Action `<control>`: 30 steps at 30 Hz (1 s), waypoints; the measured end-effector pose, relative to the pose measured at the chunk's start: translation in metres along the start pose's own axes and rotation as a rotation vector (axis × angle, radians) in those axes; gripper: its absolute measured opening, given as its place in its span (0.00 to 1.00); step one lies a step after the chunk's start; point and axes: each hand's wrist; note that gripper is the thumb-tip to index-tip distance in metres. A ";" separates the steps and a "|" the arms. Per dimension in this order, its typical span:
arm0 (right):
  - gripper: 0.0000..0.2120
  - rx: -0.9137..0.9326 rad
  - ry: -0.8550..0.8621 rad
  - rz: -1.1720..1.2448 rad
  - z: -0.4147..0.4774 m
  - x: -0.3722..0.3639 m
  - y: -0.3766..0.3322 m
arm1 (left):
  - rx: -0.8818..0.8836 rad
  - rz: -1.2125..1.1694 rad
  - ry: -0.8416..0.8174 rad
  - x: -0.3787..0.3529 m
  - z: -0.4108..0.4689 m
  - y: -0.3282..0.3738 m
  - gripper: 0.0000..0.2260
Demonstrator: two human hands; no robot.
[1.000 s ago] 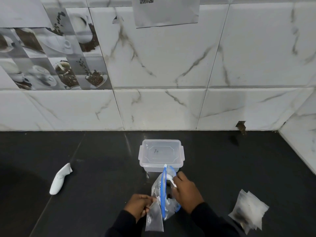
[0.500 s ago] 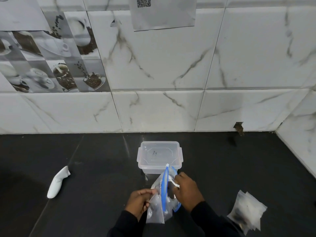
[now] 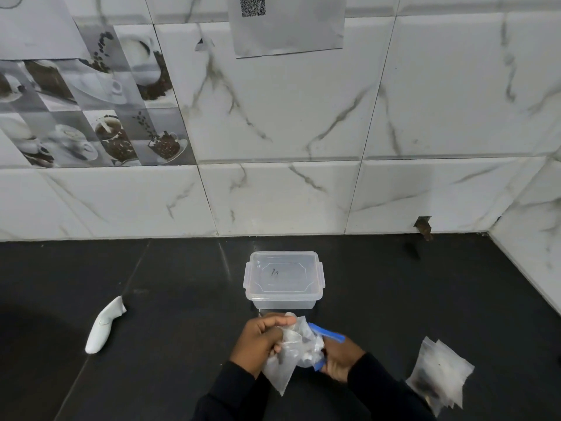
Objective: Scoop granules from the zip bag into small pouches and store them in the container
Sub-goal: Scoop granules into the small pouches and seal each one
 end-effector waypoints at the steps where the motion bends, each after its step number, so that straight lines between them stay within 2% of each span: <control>1: 0.12 -0.010 0.022 0.038 0.001 0.003 -0.002 | 0.000 -0.012 0.008 0.002 0.000 0.000 0.17; 4: 0.04 0.002 0.158 -0.088 0.003 0.012 -0.011 | 0.014 -0.043 0.061 0.010 0.000 -0.002 0.15; 6: 0.07 0.026 0.147 -0.253 0.002 0.017 -0.021 | 0.039 -0.062 0.110 0.015 0.001 -0.007 0.13; 9: 0.04 0.082 0.105 -0.429 0.000 0.015 -0.037 | 0.088 -0.083 0.163 0.021 0.004 -0.019 0.11; 12: 0.14 0.130 0.089 -0.601 0.005 0.015 -0.047 | 0.134 -0.084 0.179 0.020 0.005 -0.030 0.12; 13: 0.15 0.131 0.082 -0.653 0.006 0.015 -0.049 | 0.144 -0.079 0.183 0.020 0.006 -0.033 0.13; 15: 0.08 0.136 0.066 -0.756 0.008 0.016 -0.051 | 0.160 -0.066 0.195 0.020 0.007 -0.036 0.14; 18: 0.10 0.208 0.063 -0.942 0.007 0.020 -0.054 | 0.173 -0.085 0.232 0.024 0.006 -0.037 0.11; 24: 0.08 0.156 0.128 -0.930 -0.005 0.042 -0.059 | 0.173 -0.027 0.251 0.027 0.000 -0.037 0.11; 27: 0.11 0.178 0.169 -0.906 -0.018 0.053 -0.064 | 0.101 0.053 0.259 0.026 -0.004 -0.034 0.07; 30: 0.11 0.252 0.230 -0.896 -0.031 0.061 -0.074 | 0.026 0.107 0.268 0.022 -0.011 -0.029 0.11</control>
Point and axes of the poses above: each hand's wrist, its own z-axis towards the middle knuckle, its own x-axis out of the back of the hand, y = z × x, and after that the axes turned 14 degrees about x, right-handed
